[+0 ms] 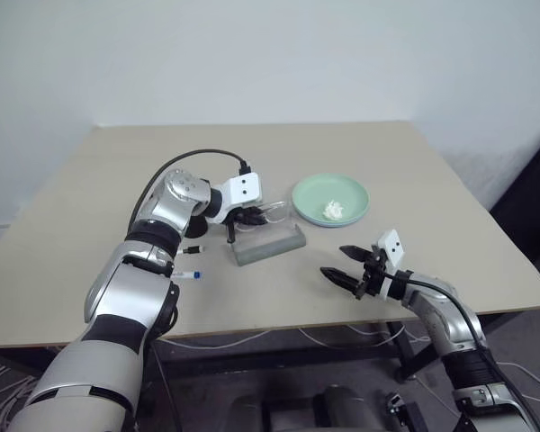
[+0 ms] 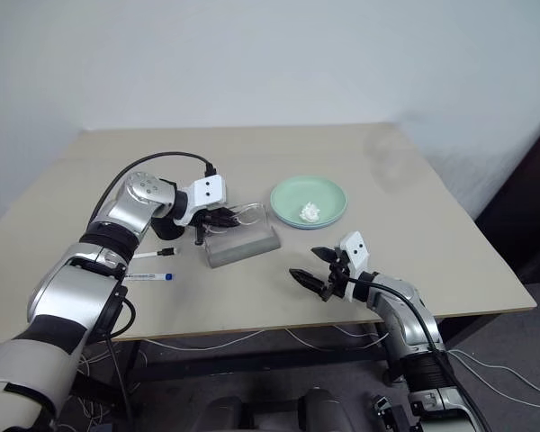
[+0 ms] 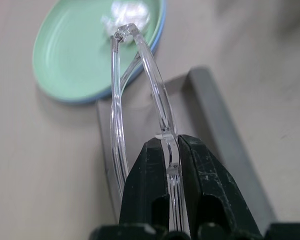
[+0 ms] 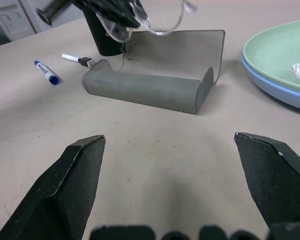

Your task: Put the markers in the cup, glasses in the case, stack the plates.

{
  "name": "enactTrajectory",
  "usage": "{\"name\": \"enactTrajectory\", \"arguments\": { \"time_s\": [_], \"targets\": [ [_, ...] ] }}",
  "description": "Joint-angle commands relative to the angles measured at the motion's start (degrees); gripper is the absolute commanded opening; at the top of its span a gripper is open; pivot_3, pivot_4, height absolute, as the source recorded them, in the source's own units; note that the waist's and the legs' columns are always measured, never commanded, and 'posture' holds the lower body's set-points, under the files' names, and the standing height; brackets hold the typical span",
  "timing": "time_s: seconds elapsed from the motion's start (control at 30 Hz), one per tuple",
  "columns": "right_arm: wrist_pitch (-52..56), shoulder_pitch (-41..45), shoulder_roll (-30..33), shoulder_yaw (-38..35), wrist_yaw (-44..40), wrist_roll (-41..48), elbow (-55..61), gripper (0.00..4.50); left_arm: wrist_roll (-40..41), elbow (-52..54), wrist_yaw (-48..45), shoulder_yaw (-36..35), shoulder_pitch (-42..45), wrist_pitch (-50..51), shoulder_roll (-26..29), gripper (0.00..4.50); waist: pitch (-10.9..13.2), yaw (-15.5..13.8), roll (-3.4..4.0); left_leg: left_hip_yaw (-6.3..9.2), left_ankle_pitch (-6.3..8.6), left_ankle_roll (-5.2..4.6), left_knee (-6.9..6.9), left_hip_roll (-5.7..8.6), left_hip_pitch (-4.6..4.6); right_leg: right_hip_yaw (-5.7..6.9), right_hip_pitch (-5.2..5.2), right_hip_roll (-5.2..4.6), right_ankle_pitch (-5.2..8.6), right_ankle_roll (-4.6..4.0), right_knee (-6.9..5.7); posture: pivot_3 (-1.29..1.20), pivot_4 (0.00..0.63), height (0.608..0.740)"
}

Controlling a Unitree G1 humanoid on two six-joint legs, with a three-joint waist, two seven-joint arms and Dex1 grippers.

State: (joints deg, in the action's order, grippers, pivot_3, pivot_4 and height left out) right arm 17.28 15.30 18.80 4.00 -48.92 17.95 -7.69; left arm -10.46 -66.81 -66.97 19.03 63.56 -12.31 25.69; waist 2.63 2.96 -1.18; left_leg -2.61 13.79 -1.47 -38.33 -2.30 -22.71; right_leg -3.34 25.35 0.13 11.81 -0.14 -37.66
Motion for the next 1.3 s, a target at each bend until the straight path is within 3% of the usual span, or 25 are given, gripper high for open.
{"name": "enactTrajectory", "arguments": {
  "time_s": [0.03, 0.6, 0.73, 1.1, 1.3],
  "targets": [
    [-1.09, 1.67, -0.04, -0.46, 0.14, 0.22, 1.05, 4.50, 0.01, -2.24, 0.02, -1.53, 1.95, -0.41, -1.65, 0.35, 0.01, -0.01, -0.02, 0.00, 0.00, 0.00, 0.00, 0.00, -0.01, 0.00, 0.00, 0.00, 0.00, 0.00, 0.00, 0.00, 0.000, 0.740],
    [-1.18, 1.73, 0.03, -0.37, 0.19, 0.30, 0.91, 4.50, -1.20, -3.57, -0.07, -2.74, 2.39, -1.06, -2.12, 0.35, 0.02, 0.03, -0.05, 0.01, 0.00, 0.00, -0.01, 0.00, -0.01, 0.00, 0.01, 0.00, 0.00, 0.00, -0.01, 0.00, 0.000, 0.740],
    [-1.28, 0.11, -0.40, -0.39, 2.17, -0.14, 2.58, 4.50, -3.70, -6.19, -4.68, 0.04, -0.61, 4.10, -5.89, 0.35, -0.01, -0.06, -0.09, 0.00, 0.01, -0.01, -0.01, 0.03, 0.02, 0.00, -0.04, -0.01, 0.00, 0.01, -0.01, 0.00, 0.000, 0.740],
    [-1.83, 0.92, -0.60, 0.08, 2.47, -0.15, 1.28, 4.50, -4.08, -5.77, -5.64, -0.49, -1.10, 4.91, -5.67, 0.35, -0.06, -0.05, -0.09, 0.09, 0.05, -0.08, -0.12, 0.10, 0.08, 0.03, -0.19, -0.09, 0.04, 0.07, -0.01, 0.00, 0.000, 0.740],
    [-2.23, 1.42, -0.76, 0.29, 2.51, -0.19, 0.61, 4.50, -3.43, -5.01, -11.75, -0.67, -1.33, 6.99, -4.89, 0.35, -0.06, 0.00, -0.09, 0.08, 0.05, -0.08, -0.12, 0.10, 0.09, 0.03, -0.19, -0.08, 0.04, 0.07, -0.02, 0.00, 0.000, 0.740]
  ]
}}
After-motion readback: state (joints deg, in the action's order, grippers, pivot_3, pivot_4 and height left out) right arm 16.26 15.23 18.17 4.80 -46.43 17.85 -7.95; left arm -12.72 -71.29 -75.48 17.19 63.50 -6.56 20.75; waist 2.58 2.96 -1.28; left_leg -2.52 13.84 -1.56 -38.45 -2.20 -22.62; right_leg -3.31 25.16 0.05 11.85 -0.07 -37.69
